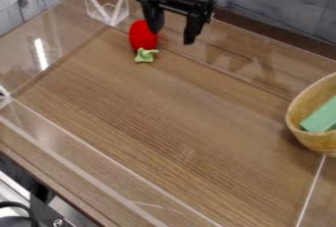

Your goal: Put the green stick in the brown bowl

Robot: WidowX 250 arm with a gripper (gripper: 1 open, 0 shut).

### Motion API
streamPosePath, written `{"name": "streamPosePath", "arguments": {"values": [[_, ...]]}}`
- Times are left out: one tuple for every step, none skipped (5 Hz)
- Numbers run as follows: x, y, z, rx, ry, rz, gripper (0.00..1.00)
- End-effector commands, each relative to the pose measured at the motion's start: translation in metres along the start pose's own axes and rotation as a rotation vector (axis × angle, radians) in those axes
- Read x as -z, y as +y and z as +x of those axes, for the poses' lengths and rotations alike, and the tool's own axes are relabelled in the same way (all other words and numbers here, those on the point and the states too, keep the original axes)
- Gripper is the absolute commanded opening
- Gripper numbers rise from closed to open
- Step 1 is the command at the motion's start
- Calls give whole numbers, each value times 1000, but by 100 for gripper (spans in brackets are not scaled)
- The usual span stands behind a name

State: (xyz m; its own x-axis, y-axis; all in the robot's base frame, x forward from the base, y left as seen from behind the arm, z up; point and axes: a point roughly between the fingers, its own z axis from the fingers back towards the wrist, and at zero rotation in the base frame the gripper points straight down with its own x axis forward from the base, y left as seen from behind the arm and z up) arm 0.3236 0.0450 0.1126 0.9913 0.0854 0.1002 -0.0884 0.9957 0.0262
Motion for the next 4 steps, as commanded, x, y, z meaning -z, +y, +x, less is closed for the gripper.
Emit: {"name": "streamPosePath", "arguments": {"values": [[-22,-12,3,96,-59,-20,100],[-24,-26,-6,178,-51,-33,100],[-26,-30,-5,203,-56,-31,100],[-29,-26,-1,193,-55,-24,100]]}}
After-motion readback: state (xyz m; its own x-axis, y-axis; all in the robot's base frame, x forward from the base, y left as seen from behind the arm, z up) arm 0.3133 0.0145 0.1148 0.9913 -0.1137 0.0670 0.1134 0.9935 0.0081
